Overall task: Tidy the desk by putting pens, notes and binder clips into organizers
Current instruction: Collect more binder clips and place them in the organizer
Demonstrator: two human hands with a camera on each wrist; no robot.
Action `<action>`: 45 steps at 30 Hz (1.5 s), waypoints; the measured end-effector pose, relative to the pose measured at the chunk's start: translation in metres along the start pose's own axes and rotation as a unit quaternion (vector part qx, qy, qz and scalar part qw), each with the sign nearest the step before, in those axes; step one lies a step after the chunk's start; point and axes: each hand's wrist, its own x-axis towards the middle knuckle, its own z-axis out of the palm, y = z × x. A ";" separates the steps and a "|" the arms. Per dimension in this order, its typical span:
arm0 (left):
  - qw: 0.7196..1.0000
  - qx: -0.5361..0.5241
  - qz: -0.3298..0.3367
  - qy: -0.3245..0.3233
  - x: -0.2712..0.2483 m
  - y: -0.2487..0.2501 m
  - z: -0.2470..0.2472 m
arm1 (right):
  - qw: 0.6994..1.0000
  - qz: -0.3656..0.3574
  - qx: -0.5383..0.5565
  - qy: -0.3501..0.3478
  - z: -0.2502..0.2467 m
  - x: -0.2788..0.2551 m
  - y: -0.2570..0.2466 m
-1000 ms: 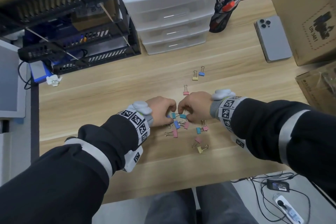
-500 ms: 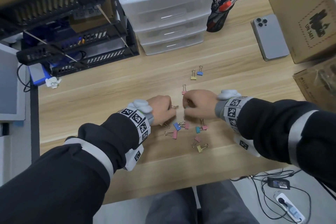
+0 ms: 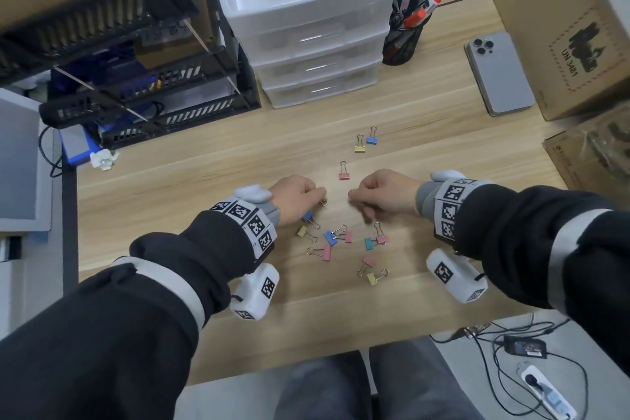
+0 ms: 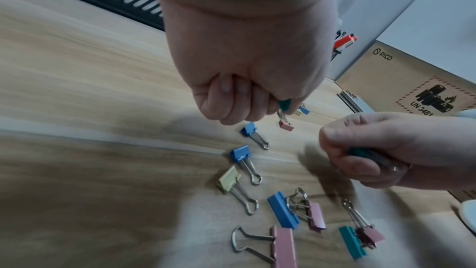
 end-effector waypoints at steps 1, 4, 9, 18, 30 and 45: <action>1.000 0.008 0.004 0.001 0.001 -0.002 0.001 | 1.000 -0.009 -0.022 0.005 0.000 -0.002 0.001; 1.000 0.027 0.001 0.002 0.001 -0.008 0.002 | 0.996 -0.031 -0.087 0.012 0.002 -0.004 0.003; 0.998 0.058 0.000 -0.004 0.002 -0.014 0.004 | 0.930 -0.074 -0.360 -0.023 0.010 -0.013 -0.001; 0.997 0.080 -0.004 -0.001 -0.003 -0.014 0.000 | 0.860 -0.095 -0.500 -0.032 0.018 -0.012 0.009; 0.997 0.074 -0.005 0.027 -0.013 -0.003 -0.017 | 0.992 0.015 0.119 0.041 0.004 -0.012 -0.024; 0.984 -0.036 0.140 0.105 -0.022 0.089 -0.054 | 0.819 0.124 0.558 -0.054 0.005 -0.011 -0.063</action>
